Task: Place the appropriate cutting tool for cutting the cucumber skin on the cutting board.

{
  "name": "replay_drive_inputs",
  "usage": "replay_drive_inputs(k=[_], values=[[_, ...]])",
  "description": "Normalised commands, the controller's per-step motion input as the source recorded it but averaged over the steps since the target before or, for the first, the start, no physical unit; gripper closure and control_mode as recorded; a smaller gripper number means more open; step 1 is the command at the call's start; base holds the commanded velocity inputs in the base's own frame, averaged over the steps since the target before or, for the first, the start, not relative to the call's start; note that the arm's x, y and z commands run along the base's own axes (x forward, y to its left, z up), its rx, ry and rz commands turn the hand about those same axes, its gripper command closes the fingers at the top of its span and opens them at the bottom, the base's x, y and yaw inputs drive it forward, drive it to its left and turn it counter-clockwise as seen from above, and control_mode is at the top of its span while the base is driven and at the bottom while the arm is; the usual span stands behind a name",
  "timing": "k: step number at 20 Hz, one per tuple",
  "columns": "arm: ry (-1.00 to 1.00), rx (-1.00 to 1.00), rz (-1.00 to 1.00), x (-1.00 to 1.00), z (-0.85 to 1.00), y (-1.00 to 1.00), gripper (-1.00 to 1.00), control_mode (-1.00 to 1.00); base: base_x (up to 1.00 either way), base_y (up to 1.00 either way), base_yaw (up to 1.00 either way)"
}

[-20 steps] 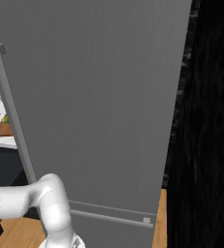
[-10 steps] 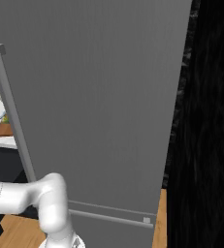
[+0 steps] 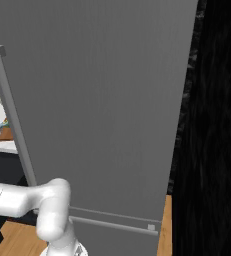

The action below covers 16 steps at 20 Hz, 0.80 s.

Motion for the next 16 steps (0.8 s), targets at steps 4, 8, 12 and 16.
replay_drive_inputs(k=[4,8,12,16], values=[[0.07,0.00,-0.02,0.33,-0.24,0.01,1.00,-1.00,0.00,0.00,0.00],[0.05,-0.03,-0.03,0.33,-0.25,0.04,1.00,-1.00,0.00,0.00,0.00],[0.05,-0.05,-0.03,0.28,-0.29,0.07,1.00,-1.00,0.00,0.00,0.00],[0.03,-0.06,-0.01,0.16,-0.30,0.11,1.00,-1.00,0.00,0.00,0.00]])
